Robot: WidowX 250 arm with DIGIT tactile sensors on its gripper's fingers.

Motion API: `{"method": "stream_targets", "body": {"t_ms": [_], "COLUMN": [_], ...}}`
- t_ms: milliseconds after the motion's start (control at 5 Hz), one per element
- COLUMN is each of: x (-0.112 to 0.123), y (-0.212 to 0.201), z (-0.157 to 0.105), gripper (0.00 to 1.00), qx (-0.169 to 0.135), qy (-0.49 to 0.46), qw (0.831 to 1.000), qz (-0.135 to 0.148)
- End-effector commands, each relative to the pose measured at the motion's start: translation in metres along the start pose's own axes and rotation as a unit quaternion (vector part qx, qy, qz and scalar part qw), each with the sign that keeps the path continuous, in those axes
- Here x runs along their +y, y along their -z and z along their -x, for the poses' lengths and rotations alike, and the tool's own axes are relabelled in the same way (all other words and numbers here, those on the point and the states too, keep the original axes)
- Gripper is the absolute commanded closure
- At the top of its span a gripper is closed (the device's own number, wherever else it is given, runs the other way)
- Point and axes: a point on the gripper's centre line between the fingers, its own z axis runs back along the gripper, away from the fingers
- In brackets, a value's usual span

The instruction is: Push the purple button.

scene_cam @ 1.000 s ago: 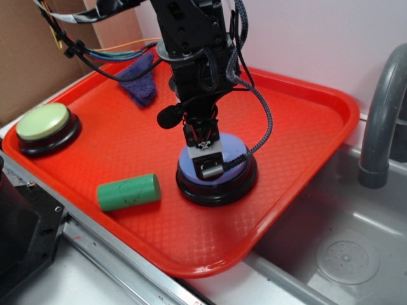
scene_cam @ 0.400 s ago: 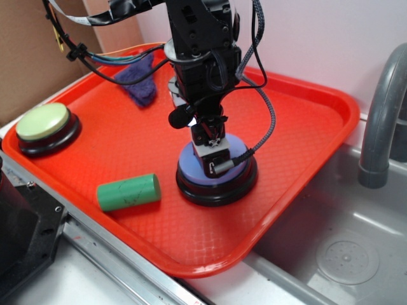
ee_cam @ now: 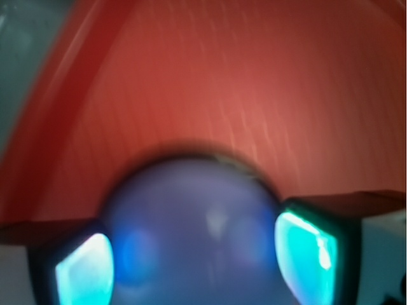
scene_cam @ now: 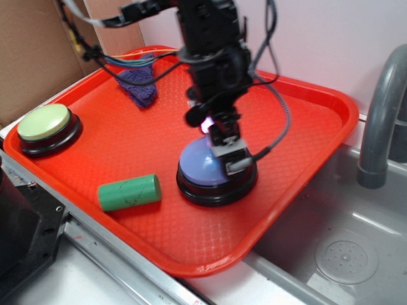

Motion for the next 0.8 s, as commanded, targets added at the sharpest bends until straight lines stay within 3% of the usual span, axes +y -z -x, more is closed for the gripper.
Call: {"method": "stream_targets", "body": {"t_ms": [0, 200, 400, 600], "x": [-0.012, -0.012, -0.012, -0.02], "y": [-0.054, -0.098, -0.109, -0.11], "z": [0.003, 0.016, 0.025, 0.037], "gripper": [0.0, 0.0, 0.0, 0.0], "qx": [0.011, -0.011, -0.031, -0.013], "qy": [0.034, 0.028, 0.037, 0.043], "qw": [0.999, 0.998, 0.997, 0.998], "qz": [-0.039, -0.058, -0.054, -0.038]}}
